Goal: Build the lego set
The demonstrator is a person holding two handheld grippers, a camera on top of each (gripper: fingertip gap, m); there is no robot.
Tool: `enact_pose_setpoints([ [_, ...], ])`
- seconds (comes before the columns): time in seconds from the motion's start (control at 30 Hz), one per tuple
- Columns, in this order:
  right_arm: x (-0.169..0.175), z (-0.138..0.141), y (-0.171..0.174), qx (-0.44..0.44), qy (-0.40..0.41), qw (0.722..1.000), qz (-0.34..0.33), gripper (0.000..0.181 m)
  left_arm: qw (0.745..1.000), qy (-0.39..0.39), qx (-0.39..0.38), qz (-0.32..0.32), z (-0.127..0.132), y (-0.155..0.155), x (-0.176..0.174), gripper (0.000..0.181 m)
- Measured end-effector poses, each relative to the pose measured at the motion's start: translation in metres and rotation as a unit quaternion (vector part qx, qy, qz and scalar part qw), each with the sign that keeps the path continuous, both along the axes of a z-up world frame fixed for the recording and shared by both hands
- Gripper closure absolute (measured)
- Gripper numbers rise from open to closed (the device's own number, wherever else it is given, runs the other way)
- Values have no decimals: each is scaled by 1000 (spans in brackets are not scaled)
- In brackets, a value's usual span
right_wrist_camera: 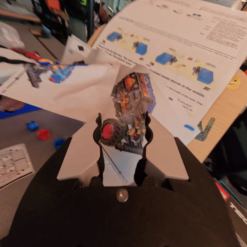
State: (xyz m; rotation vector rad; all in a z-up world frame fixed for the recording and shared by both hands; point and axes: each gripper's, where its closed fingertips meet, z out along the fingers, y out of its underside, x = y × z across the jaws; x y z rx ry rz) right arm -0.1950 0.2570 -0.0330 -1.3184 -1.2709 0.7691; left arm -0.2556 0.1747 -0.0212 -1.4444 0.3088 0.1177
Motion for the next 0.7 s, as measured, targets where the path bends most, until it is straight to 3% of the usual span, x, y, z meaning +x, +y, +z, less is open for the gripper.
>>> enact_pose_setpoints([
  [0.13,4,-4,11,43,-34,997,-48,120,986,-166,26,-15,-5,-5,-25,181],
  [0.27,-1,7,-1,94,-38,994,-48,123,960,-273,53,-21,-8,-15,-49,174],
  [0.4,-12,4,-15,156,-65,985,-39,130,966,-252,58,20,-5,-18,-66,168],
  [0.47,-17,-5,-11,167,-93,981,-44,135,972,-225,45,54,-6,-18,-75,176],
  [0.57,-15,-21,1,171,-134,975,-42,181,978,-196,22,66,-9,-16,-81,181],
  [0.7,-4,-39,31,167,-188,966,-68,181,980,-198,-13,30,-17,-4,-73,181],
])
